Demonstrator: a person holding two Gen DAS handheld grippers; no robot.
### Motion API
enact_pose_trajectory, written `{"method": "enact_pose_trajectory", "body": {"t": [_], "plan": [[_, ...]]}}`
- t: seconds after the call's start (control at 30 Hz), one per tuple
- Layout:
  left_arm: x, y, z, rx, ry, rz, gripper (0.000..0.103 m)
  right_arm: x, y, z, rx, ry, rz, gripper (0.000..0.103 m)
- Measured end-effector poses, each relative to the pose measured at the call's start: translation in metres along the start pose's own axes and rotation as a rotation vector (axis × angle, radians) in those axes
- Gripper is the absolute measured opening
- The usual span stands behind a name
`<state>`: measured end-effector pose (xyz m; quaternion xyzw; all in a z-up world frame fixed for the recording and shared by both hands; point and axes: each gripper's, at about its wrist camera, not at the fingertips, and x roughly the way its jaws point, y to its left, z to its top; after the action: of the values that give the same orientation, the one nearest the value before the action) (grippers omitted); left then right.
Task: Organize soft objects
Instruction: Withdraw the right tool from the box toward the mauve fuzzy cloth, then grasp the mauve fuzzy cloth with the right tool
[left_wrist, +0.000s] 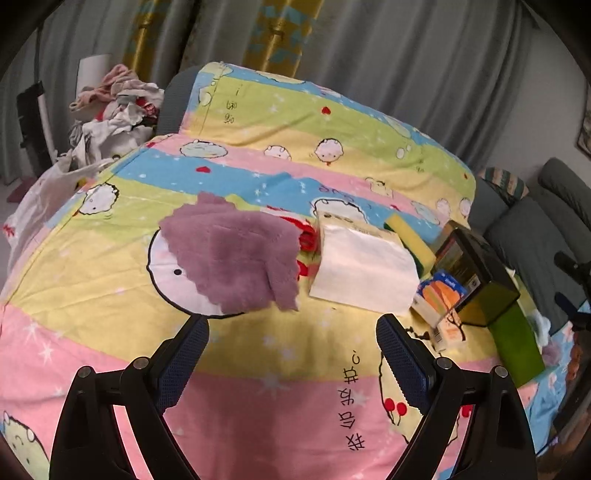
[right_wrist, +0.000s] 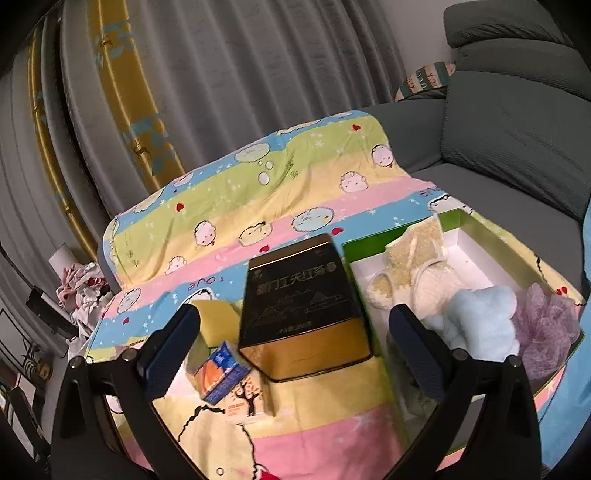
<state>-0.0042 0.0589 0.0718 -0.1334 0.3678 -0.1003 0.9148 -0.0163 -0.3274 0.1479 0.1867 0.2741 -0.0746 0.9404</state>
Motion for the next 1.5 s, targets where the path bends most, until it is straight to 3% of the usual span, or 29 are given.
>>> {"method": "enact_pose_trajectory", "body": {"t": [0.23, 0.77, 0.93, 1.07, 1.3, 1.5], "plan": [[-0.011, 0.006, 0.002, -0.029, -0.025, -0.018, 0.092, 0.004, 0.029, -0.009, -0.074, 0.028, 0.004, 0.102], [-0.03, 0.016, 0.008, -0.063, -0.104, -0.007, 0.092, 0.017, 0.085, -0.038, -0.199, 0.123, 0.118, 0.101], [-0.034, 0.019, 0.01, -0.077, -0.121, 0.003, 0.092, 0.018, 0.097, -0.045, -0.208, 0.15, 0.184, 0.095], [-0.033, 0.026, 0.013, -0.088, -0.104, 0.037, 0.092, 0.022, 0.108, -0.05, -0.204, 0.191, 0.245, 0.084], [-0.028, 0.047, 0.017, -0.101, -0.049, 0.144, 0.088, 0.053, 0.162, -0.07, -0.219, 0.357, 0.398, 0.084], [-0.027, 0.072, 0.019, -0.156, -0.015, 0.218, 0.085, 0.104, 0.24, -0.086, -0.288, 0.449, 0.434, 0.085]]}}
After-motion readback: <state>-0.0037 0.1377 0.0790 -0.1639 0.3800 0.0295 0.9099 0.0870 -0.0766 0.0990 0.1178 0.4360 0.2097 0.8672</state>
